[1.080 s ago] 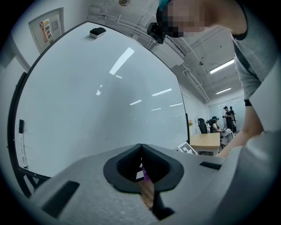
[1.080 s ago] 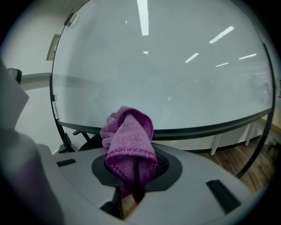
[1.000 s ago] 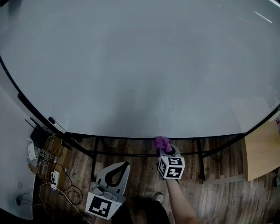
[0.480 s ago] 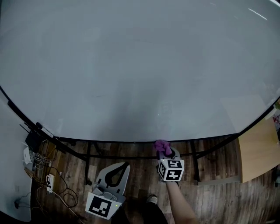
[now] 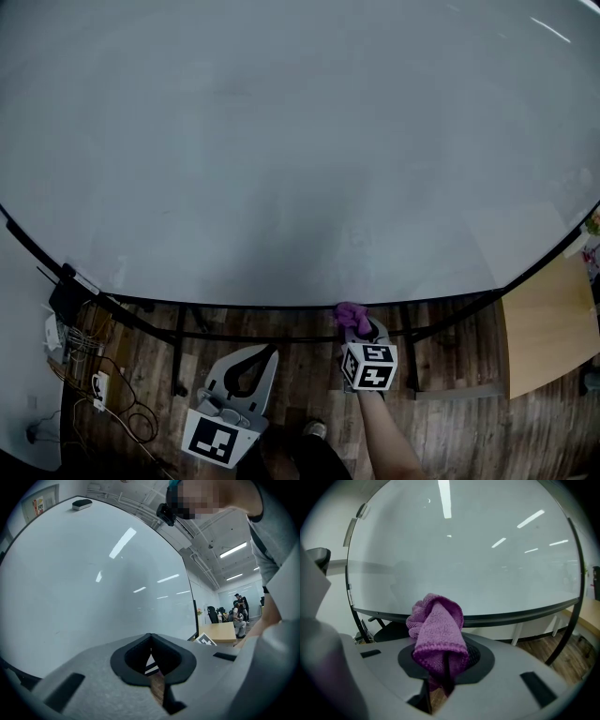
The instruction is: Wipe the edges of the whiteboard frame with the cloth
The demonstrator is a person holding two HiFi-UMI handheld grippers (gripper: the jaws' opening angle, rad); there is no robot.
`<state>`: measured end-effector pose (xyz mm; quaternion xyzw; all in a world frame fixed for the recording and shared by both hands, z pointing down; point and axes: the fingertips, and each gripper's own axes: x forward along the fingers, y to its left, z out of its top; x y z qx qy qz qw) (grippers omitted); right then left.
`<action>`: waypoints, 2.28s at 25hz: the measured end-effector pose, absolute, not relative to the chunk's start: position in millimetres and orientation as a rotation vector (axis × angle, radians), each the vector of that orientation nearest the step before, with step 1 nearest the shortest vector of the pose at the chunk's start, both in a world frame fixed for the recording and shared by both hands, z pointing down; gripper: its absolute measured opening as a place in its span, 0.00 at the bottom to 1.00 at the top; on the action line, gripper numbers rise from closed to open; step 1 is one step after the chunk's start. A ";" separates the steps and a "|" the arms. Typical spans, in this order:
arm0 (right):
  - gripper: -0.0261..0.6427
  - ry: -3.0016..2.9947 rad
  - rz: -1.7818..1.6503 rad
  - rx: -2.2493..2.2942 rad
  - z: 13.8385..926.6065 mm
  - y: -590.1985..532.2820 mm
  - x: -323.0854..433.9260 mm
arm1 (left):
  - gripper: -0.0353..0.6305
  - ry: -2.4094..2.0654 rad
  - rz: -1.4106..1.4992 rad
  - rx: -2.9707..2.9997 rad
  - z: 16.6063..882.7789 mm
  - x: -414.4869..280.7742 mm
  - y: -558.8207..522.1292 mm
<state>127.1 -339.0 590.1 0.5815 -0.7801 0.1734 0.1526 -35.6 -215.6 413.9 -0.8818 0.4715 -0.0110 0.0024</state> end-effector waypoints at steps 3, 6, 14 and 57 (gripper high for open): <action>0.16 -2.238 0.496 1.659 590.6 -338.5 138.0 | 0.08 1.490 -0.034 -2.755 412.5 -25.4 -213.3; 0.16 -2.246 0.491 1.639 590.9 -338.3 141.3 | 0.08 1.505 -0.035 -2.742 411.6 -18.3 -209.3; 0.16 -2.230 0.517 1.640 590.6 -337.8 139.3 | 0.08 1.524 -0.033 -2.733 406.0 -23.9 -198.3; 0.16 -2.215 0.513 1.652 590.0 -343.2 196.2 | 0.08 1.441 -0.041 -2.797 413.7 30.0 -208.7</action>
